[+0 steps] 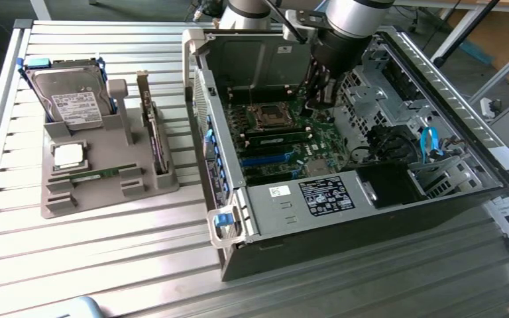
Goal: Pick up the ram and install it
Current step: 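Press down the ram until it locks into place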
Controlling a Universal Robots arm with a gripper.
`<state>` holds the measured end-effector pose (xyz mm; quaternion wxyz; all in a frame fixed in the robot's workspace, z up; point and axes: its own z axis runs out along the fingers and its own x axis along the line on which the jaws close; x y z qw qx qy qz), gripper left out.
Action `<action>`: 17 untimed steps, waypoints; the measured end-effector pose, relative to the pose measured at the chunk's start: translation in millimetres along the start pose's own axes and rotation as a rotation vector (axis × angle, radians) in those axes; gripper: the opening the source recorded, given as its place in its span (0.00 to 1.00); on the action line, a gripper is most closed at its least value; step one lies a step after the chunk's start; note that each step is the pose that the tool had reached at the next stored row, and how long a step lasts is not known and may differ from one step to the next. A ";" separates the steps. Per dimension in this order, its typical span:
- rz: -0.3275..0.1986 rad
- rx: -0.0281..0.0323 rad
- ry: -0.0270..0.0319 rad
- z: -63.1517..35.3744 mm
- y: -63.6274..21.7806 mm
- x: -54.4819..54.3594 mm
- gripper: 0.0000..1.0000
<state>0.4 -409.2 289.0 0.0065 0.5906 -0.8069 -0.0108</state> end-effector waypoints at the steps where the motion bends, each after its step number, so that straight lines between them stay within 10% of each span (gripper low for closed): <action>1: 0.006 0.0000 -0.0003 0.0 0.0 0.0 0.11; 17: 0.117 0.0003 -0.0030 0.0 0.0 0.0 0.11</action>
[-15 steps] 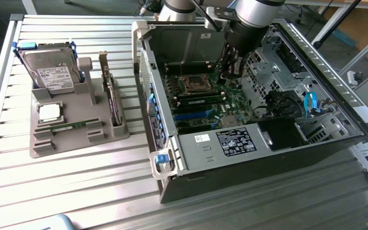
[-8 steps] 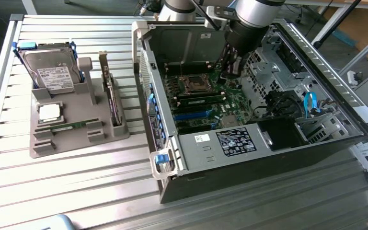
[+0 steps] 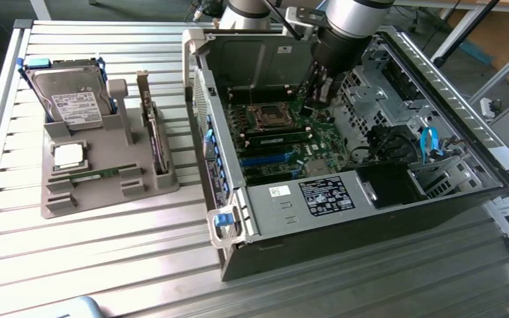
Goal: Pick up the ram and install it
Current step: 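Press down the ram until it locks into place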
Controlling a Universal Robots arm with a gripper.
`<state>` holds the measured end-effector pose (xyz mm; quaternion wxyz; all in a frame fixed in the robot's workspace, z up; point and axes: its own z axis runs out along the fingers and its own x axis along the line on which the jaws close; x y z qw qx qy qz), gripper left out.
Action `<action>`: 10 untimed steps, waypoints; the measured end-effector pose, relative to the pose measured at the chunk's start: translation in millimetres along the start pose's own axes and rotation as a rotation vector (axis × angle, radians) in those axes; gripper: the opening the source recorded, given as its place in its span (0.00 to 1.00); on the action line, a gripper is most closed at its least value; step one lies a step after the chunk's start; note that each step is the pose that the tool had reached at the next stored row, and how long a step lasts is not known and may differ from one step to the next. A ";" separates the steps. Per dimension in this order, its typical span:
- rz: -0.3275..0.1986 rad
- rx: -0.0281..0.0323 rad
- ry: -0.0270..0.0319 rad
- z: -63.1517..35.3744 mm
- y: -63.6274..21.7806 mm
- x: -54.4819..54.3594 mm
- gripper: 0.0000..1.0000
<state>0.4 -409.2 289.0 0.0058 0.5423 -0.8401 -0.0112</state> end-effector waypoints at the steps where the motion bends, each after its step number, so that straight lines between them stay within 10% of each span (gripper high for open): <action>1: 0.008 0.0000 -0.0002 0.0 0.0 0.0 0.11; 10: 0.067 0.0001 -0.0017 0.0 0.0 0.0 0.11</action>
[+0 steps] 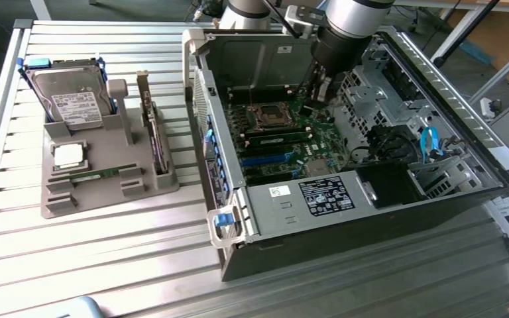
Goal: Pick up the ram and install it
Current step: 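Press down the ram until it locks into place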
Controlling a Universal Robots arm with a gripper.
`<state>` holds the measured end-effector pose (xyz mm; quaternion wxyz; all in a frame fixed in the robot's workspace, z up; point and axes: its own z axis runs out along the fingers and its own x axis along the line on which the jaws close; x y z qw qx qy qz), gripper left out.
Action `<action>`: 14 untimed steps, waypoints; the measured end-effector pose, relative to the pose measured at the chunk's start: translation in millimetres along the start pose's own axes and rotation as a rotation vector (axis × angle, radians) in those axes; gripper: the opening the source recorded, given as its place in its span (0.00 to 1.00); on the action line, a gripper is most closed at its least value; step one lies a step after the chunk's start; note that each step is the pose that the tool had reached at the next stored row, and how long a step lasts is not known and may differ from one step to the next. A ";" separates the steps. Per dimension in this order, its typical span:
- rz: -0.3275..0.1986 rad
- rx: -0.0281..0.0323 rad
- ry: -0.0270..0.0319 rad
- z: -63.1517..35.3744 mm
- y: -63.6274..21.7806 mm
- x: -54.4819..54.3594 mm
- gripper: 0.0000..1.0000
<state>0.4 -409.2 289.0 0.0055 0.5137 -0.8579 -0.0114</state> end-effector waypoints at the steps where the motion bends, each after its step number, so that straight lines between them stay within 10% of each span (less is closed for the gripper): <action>1: 0.017 0.0001 -0.0005 0.0 0.0 0.0 0.11; 14: 0.120 0.0003 -0.0030 0.0 0.0 0.0 0.11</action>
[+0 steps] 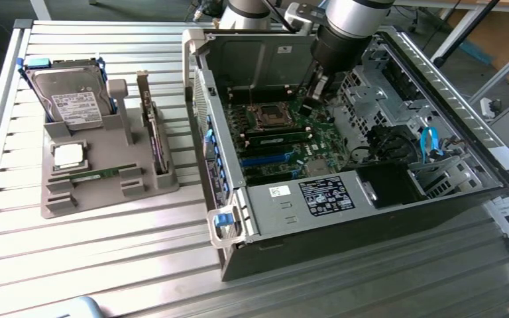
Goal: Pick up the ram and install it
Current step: 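Press down the ram until it locks into place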
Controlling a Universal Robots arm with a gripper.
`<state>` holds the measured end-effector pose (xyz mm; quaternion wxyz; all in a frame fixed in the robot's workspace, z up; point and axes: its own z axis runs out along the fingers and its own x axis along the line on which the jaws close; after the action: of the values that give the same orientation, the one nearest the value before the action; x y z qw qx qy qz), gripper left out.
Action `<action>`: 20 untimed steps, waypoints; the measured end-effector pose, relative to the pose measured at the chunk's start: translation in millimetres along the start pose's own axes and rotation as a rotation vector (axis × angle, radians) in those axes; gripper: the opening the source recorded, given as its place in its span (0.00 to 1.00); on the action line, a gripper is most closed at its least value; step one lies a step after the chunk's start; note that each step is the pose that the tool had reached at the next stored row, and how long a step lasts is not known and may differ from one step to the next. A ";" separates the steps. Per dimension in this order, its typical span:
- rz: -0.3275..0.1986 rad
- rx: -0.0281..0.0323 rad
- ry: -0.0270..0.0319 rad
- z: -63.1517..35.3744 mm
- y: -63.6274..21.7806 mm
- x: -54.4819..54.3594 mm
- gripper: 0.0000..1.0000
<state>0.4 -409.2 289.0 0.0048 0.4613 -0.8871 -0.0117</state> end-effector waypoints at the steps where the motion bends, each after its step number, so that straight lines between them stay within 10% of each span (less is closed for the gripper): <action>1: 0.006 0.0000 -0.0003 0.0 0.0 0.0 0.11; 20: 0.155 0.0003 -0.0040 0.0 0.0 0.0 0.11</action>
<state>0.4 -409.2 288.9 0.0038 0.3914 -0.9201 -0.0121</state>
